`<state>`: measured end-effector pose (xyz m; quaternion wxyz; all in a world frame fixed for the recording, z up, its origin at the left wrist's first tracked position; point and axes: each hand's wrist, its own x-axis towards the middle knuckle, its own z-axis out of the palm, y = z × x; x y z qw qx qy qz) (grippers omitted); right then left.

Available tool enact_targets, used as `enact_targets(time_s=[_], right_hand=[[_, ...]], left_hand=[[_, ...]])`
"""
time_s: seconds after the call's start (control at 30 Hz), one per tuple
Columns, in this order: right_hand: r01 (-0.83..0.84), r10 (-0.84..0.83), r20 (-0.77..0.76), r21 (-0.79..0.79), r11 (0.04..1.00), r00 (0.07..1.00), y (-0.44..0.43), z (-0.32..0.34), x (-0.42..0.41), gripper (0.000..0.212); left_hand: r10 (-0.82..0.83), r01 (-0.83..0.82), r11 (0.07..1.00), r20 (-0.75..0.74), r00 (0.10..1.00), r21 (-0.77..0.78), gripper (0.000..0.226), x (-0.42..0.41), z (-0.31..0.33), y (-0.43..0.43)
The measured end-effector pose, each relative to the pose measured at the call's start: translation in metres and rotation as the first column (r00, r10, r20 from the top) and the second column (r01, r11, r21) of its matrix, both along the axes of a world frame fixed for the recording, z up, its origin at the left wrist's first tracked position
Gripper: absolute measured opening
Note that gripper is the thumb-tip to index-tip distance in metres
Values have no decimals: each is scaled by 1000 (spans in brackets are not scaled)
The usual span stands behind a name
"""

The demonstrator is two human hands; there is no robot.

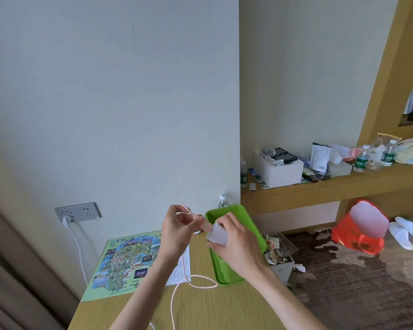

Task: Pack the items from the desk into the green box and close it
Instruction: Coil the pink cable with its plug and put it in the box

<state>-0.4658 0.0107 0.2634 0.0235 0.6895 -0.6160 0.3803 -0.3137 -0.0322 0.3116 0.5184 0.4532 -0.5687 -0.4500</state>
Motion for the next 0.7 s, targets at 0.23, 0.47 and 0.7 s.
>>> enact_targets(time_s=[0.23, 0.47, 0.7], right_hand=[[30, -30, -17, 16, 999, 999, -2, -1, -5, 37], [64, -64, -19, 2, 998, 998, -2, 1, -5, 39], [-188, 169, 117, 174, 967, 979, -9, 16, -20, 53]], left_hand=[[29, -29, 1000, 9, 1000, 10, 27, -11, -11, 0], [-36, 39, 995, -33, 999, 92, 18, -20, -22, -2], [-84, 81, 992, 28, 996, 100, 27, -15, -5, -18]])
